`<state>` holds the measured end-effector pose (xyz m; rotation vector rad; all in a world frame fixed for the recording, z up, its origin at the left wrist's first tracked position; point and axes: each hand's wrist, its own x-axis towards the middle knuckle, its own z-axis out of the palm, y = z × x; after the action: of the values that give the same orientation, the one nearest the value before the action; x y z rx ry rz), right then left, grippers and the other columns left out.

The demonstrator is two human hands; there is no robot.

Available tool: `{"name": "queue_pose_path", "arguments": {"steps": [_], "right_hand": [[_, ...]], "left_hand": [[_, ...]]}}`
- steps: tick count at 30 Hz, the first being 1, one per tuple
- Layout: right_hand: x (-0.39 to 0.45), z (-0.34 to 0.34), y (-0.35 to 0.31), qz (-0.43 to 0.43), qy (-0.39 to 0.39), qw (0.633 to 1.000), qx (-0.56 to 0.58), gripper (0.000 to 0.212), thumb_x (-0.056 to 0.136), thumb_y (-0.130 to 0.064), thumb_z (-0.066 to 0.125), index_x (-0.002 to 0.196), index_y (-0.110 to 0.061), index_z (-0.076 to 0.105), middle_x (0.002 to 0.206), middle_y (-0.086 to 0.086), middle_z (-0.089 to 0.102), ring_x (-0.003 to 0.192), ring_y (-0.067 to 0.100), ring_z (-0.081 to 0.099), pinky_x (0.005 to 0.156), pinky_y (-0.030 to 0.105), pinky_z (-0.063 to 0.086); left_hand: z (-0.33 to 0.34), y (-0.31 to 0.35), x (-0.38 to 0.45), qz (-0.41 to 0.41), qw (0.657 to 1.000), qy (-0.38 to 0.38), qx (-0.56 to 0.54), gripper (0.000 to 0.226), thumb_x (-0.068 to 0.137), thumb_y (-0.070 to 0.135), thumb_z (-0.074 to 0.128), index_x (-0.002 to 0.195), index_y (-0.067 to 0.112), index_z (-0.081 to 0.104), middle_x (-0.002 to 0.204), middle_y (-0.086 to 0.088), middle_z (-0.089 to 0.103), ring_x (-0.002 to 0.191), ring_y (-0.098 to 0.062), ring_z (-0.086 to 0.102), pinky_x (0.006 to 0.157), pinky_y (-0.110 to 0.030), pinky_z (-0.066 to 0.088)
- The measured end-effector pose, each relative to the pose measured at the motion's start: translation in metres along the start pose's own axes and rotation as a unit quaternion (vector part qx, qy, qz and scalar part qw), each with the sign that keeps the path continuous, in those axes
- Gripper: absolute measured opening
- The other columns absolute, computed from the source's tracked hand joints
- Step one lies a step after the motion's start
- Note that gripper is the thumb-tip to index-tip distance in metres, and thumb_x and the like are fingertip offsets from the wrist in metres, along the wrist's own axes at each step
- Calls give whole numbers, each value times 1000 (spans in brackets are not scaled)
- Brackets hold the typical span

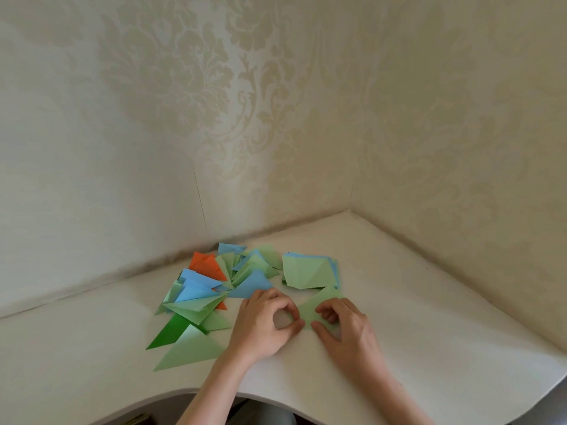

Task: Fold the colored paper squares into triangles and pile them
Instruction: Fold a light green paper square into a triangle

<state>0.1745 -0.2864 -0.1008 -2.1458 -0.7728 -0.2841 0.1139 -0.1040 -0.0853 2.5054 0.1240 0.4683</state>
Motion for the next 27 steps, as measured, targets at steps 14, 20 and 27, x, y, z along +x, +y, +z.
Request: {"name": "queue_pose_path", "arguments": {"steps": [14, 20, 27], "right_hand": [[-3, -7, 1, -49, -24, 998, -3, 16, 81, -45, 57, 79, -29, 60, 83, -19, 53, 75, 4, 54, 70, 32, 49], [-5, -12, -5, -75, -37, 996, 13, 9, 85, -37, 55, 82, -29, 57, 80, -25, 53, 71, -6, 49, 66, 25, 42], [-4, -11, -5, -34, 5, 997, 75, 15, 74, -25, 71, 87, -23, 63, 87, -15, 61, 75, 3, 62, 70, 12, 44]], "left_hand": [[-13, -4, -10, 21, 996, -24, -89, 34, 67, 31, 54, 96, 47, 61, 104, 29, 58, 109, 2, 46, 96, -27, 38], [-8, -6, -9, 47, 995, -6, -86, 17, 73, 43, 62, 89, 43, 68, 105, 27, 59, 107, -2, 49, 94, -31, 40], [-10, -6, -10, 60, 994, -22, -83, 10, 79, 43, 72, 88, 40, 69, 100, 31, 62, 101, -1, 51, 92, -37, 40]]}}
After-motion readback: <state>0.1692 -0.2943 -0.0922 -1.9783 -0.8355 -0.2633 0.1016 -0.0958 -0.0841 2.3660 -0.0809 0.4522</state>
